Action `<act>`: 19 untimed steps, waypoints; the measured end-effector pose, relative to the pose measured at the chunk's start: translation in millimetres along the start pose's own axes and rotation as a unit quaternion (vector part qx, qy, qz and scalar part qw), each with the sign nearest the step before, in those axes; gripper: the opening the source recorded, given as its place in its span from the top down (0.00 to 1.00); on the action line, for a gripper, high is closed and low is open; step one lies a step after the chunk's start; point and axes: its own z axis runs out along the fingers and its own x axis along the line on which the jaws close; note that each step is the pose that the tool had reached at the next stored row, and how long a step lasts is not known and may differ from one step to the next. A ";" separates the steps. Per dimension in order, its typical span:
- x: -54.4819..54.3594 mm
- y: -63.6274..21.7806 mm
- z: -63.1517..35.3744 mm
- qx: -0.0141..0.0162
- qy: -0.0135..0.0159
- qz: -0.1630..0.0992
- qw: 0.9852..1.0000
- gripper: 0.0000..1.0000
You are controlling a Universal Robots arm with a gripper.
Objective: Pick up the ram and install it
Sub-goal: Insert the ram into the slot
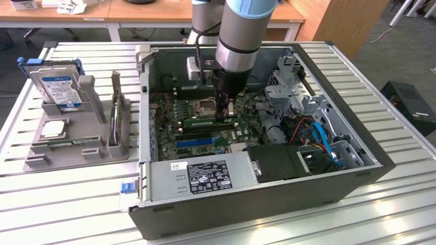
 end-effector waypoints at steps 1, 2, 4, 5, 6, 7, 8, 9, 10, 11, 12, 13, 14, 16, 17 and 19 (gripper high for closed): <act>0.0 0.0 0.1 0.000 0.000 0.000 1.000 0.88; 0.0 0.0 0.1 0.000 0.000 0.000 1.000 0.88; 0.0 0.0 0.2 0.000 0.000 0.000 1.000 0.88; 0.0 0.2 0.5 0.000 0.000 0.000 1.000 0.88; 0.0 0.6 1.1 0.000 0.000 0.000 1.000 0.88; 0.0 0.8 1.5 0.000 0.000 0.000 1.000 0.88; 0.1 1.0 1.8 0.000 0.000 0.000 1.000 0.88; 0.1 1.0 1.8 0.000 0.000 0.000 1.000 0.88; 0.1 1.0 1.8 0.000 0.000 0.000 1.000 0.88; 0.1 1.0 1.8 0.000 0.000 0.000 1.000 0.88; 0.1 1.0 1.9 0.000 0.000 0.000 1.000 0.88; 0.1 1.0 1.9 0.000 0.000 0.000 1.000 0.88; 0.1 1.0 2.3 0.000 0.000 0.000 1.000 0.88; 0.2 1.1 3.1 0.000 0.000 0.000 1.000 0.88; 0.2 1.1 3.0 0.000 0.000 0.000 1.000 0.88; 0.2 1.1 3.1 0.000 0.000 0.000 1.000 0.88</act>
